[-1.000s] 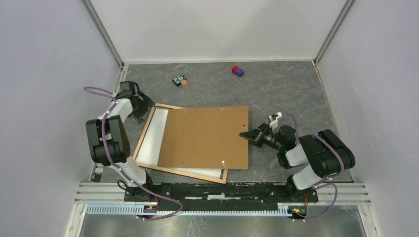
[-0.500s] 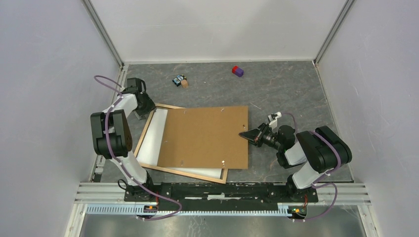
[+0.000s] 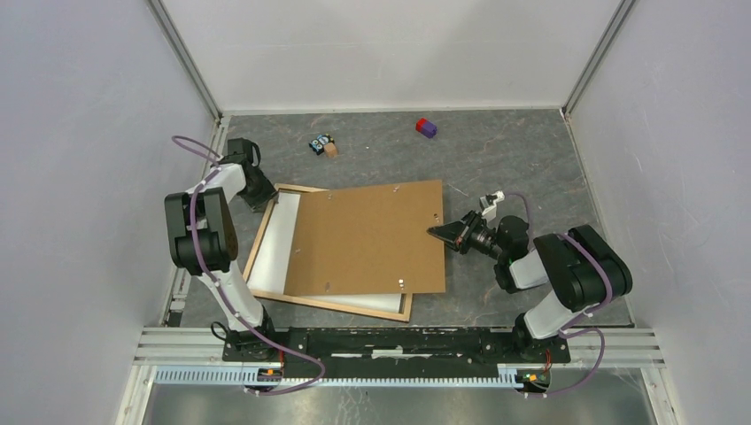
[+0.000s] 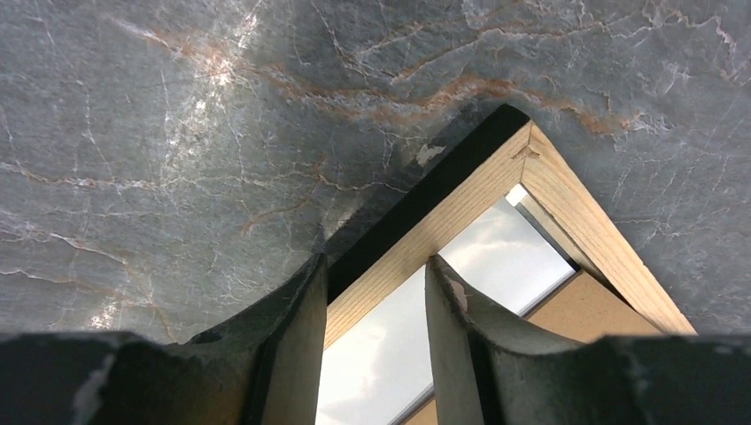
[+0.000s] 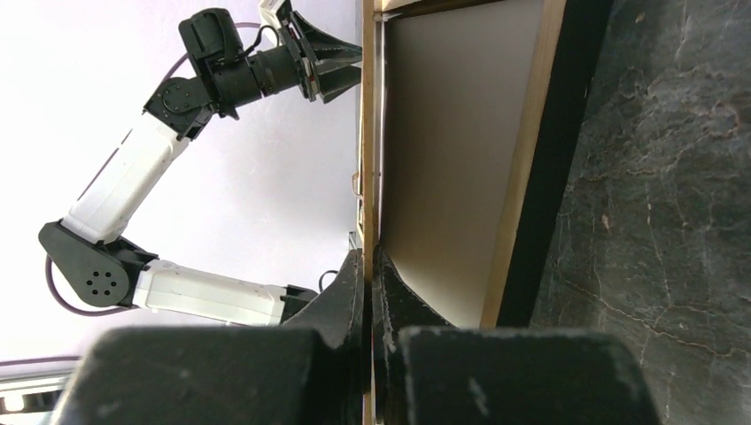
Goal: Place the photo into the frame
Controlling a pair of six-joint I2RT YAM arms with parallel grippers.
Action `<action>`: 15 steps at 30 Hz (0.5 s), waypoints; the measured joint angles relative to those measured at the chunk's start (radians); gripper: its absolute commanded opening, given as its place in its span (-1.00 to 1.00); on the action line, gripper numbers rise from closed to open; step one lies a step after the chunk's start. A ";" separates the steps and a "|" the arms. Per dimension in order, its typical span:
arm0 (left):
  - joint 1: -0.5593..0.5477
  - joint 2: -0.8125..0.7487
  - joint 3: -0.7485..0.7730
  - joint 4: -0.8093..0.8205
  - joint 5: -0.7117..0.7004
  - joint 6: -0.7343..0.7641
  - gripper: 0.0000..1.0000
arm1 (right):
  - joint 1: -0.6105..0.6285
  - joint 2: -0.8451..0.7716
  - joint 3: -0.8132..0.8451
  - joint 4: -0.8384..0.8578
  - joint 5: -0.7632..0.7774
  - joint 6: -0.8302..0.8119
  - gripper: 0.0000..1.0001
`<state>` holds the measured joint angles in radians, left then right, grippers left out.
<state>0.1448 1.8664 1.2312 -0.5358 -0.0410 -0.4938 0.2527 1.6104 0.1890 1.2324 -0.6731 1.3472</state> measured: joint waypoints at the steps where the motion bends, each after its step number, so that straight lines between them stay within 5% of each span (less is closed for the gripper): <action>1: 0.006 0.000 0.000 0.000 0.010 -0.003 -0.53 | -0.006 -0.003 0.005 -0.005 -0.003 0.001 -1.00; 15: 0.043 0.000 -0.024 0.058 0.079 -0.075 -0.71 | -0.051 0.082 -0.006 0.052 -0.049 0.064 -1.00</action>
<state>0.1879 1.8668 1.2068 -0.4782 0.0383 -0.5686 0.2016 1.6928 0.1825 1.2842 -0.7223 1.4117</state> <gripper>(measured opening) 0.427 0.021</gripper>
